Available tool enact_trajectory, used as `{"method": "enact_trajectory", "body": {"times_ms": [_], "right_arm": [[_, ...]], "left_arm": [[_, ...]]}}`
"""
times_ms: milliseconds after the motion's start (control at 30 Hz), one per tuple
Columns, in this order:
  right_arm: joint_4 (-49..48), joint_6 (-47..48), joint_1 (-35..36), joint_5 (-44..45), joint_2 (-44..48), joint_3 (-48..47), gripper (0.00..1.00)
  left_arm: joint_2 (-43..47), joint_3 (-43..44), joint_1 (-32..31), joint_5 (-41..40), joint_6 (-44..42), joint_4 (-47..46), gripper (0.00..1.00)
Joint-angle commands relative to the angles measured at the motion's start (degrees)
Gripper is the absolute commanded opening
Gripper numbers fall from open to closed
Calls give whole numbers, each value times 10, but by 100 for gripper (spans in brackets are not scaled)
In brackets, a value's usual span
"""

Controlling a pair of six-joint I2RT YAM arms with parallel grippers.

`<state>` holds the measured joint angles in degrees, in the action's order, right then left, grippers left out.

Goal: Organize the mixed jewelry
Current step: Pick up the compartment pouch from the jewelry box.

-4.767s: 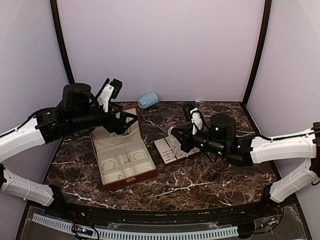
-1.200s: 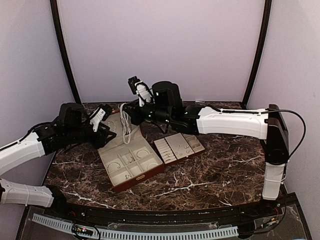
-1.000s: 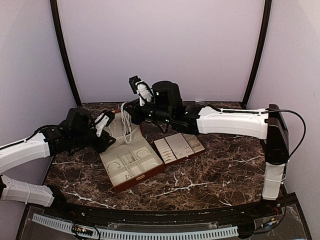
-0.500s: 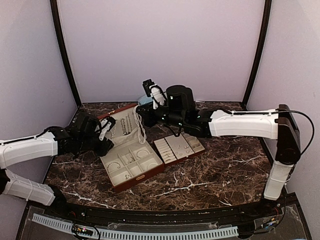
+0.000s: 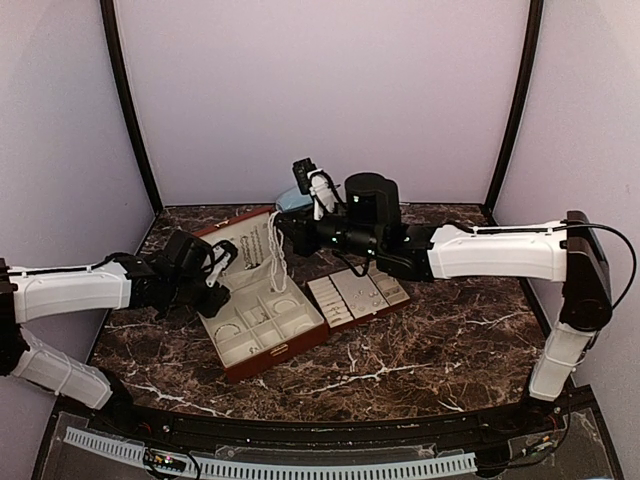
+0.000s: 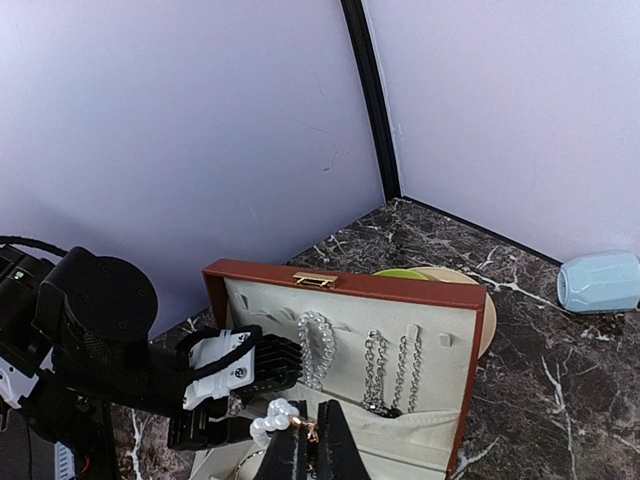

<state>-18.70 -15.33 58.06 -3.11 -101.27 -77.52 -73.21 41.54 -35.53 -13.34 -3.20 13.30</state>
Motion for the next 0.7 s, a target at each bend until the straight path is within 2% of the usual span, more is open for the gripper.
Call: {"method": "enact_trajectory", "body": {"times_ms": [0,167,400,667], "right_arm": [[-37,-9,-1,-9,25,8,0],[-41,-10,-1,-7,29,14,0],[-44,-11,-1,-5,29,17,0],[-48,-15,-1,-3,31,22,0]], "left_arm": [[-16,8,3,-3,5,17,49],[-19,6,2,7,7,23,43],[-18,1,-2,38,13,32,26],[-23,-1,-16,37,13,43,10]]}}
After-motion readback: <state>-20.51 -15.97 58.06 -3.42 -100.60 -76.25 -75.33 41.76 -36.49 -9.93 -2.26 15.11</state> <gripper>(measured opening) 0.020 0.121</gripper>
